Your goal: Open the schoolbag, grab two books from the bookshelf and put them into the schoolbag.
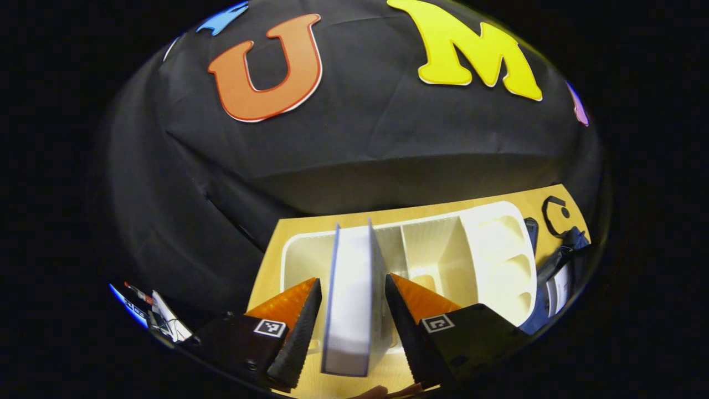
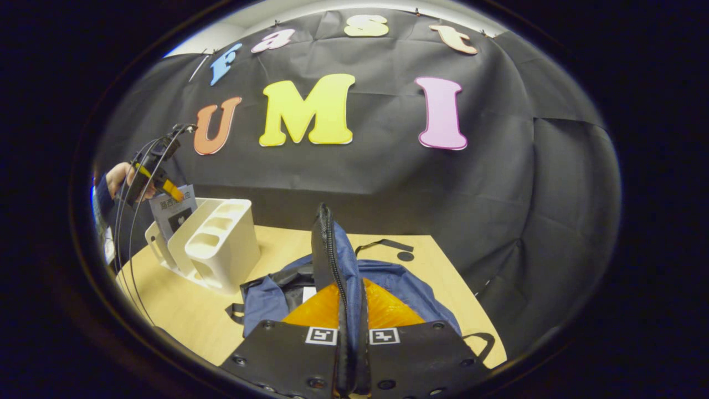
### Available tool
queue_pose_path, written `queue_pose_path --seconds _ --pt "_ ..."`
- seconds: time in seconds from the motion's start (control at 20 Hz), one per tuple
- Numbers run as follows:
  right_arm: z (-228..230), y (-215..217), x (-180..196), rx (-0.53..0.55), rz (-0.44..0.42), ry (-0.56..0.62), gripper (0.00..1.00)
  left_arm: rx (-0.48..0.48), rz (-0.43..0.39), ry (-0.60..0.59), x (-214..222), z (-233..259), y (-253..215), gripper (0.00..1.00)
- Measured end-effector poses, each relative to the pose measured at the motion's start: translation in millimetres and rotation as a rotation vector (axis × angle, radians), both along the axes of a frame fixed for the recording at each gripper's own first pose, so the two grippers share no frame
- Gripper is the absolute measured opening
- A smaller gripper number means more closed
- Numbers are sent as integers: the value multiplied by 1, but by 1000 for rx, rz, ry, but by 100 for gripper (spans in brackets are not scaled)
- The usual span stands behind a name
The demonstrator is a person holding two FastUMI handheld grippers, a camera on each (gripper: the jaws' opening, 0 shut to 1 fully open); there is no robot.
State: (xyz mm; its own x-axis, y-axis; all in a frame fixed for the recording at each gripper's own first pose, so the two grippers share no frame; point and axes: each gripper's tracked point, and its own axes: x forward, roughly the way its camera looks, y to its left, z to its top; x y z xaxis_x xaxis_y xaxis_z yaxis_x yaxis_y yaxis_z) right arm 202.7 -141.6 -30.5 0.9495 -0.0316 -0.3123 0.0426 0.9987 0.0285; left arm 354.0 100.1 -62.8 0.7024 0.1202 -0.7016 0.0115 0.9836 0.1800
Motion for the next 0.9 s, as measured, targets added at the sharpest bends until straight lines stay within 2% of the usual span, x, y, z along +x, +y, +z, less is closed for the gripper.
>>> queue_pose_path --seconds 0.05,0.1,0.2,0.25,0.35,0.45,0.5,0.65,0.85,0.9 --pt "-1 0 0 3 -2 2 6 -3 -6 22 -1 -3 0 68" --pt "-2 0 0 2 0 5 6 -17 -23 30 -3 -3 -3 66" --pt "-4 0 0 -4 -1 8 6 -25 -37 33 -3 -5 -5 55" --pt "-5 1 0 -7 2 10 6 -42 -51 35 -2 -6 -10 57" --pt "-4 3 0 -15 4 11 6 -65 -70 46 -5 -7 -16 46" --pt "-5 6 0 -18 8 10 6 -79 -69 58 -11 -6 -20 48" --pt "-5 6 1 -20 9 12 6 -90 -64 65 -17 -5 -20 43" --pt "-8 6 0 -28 10 14 6 -117 -56 57 -36 6 -22 42" --pt "-16 6 5 -32 21 26 6 -180 -54 55 -77 20 -24 42" --pt "-17 5 6 -31 22 28 6 -193 -50 46 -84 23 -25 46"
